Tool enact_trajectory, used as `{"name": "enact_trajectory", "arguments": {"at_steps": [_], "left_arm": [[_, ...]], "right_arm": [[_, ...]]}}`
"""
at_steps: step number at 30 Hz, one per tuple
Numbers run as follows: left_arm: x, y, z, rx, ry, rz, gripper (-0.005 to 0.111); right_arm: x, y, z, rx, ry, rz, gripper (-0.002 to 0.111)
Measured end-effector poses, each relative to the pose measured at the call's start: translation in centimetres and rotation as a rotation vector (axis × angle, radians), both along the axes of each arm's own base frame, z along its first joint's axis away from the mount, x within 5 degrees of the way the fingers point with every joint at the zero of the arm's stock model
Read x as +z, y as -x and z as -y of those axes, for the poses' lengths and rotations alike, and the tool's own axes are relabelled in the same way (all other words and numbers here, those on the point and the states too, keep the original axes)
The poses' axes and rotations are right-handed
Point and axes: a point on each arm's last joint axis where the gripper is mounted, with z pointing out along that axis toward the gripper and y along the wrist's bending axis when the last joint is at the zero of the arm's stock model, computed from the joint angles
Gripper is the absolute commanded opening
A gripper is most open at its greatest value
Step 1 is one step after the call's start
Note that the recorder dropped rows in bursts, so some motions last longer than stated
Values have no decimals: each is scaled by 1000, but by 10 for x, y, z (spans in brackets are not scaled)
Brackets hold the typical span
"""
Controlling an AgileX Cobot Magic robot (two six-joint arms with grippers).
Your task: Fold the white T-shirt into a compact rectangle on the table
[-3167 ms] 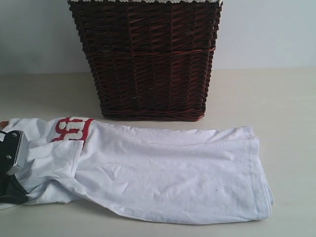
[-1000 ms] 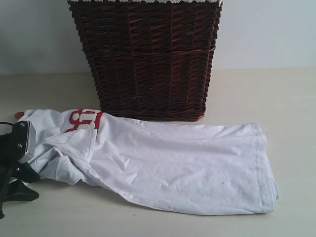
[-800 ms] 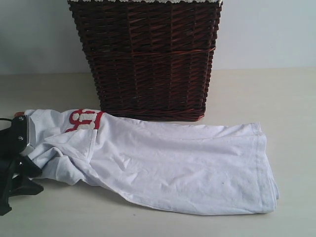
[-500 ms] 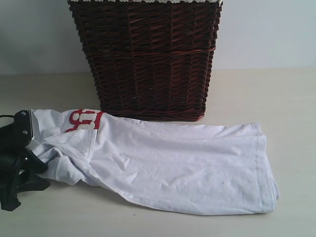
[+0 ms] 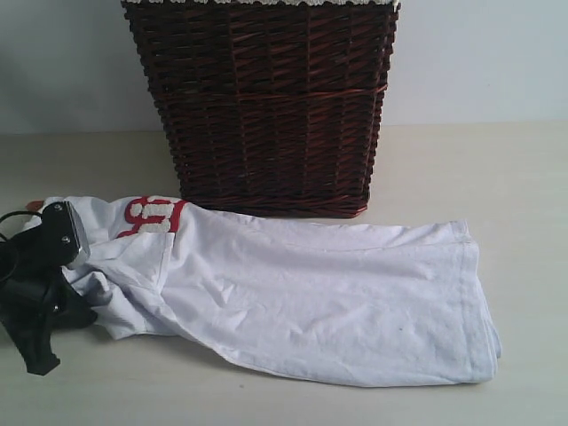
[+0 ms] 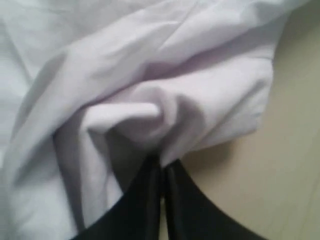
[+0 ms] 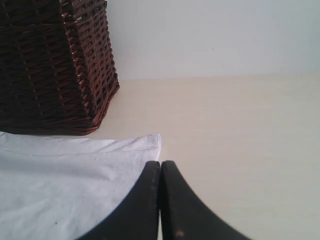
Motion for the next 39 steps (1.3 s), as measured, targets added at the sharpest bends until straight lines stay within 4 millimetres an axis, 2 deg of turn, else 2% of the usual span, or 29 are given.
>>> {"name": "enact_trajectory", "arguments": {"at_steps": [3,6,11,13,20,27,31,35,39], "left_arm": [[14,0,0,-6,-6,54,0],[41,4,2,-44,11,129,0],[81,25,13,-112,218,74,0],[84,31,15,-118,247,18,0],[76,42,13,-153,218,-146,0],[70,41,11,-191,191,-141,0],[69,29,11,-81,211,-73,12],[72,24,12,-7,258,-52,35],[72,25,13,44,284,-102,54]], "right_arm": [[0,0,0,0,0,0,0],[0,0,0,0,0,0,0],[0,0,0,0,0,0,0],[0,0,0,0,0,0,0],[0,0,0,0,0,0,0],[0,0,0,0,0,0,0],[0,0,0,0,0,0,0],[0,0,0,0,0,0,0],[0,0,0,0,0,0,0]]}}
